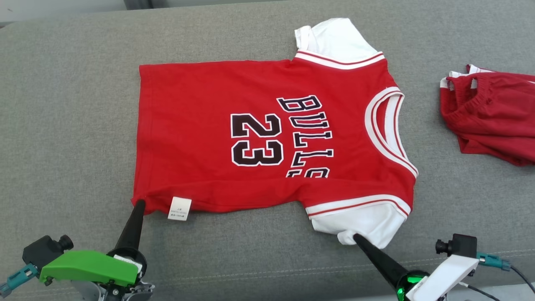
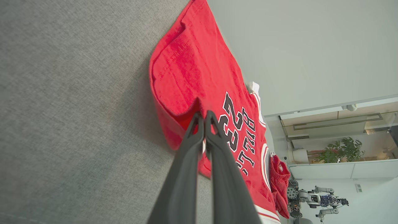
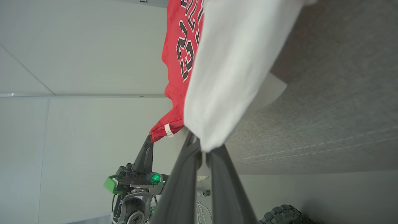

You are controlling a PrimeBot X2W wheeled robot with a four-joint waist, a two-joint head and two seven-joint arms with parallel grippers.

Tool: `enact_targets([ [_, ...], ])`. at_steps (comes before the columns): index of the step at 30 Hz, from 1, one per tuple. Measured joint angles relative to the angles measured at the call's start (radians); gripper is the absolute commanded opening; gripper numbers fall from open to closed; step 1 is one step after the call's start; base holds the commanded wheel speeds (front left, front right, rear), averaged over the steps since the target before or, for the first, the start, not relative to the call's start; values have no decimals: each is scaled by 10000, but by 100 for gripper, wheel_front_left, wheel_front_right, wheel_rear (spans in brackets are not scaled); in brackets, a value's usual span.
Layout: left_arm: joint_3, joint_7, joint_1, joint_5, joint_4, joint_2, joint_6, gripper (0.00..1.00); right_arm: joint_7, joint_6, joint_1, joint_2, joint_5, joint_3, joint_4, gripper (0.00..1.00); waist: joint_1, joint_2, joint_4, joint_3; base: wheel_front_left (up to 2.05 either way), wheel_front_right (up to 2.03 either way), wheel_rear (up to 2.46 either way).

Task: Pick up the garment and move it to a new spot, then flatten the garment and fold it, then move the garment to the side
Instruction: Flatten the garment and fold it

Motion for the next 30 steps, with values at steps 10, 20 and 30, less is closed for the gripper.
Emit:
enact_targets([
  [10, -226, 36, 220, 84, -792, 217, 2, 0, 1147, 0, 365, -1118, 2025, -625, -1197, 0, 0, 0, -194, -192, 0, 0, 0],
  [20, -102, 255, 623, 341, -786, 890, 21, 0, 2186, 0, 834, -2197, 3607, -1072, -1929, 0, 0, 0, 85, -177, 0, 0, 0],
  [30, 123, 385, 904, 305, -890, 1191, 105, 0, 2462, 0, 1186, -2786, 4671, -1804, -2251, 0, 0, 0, 116, -78, 0, 0, 0],
])
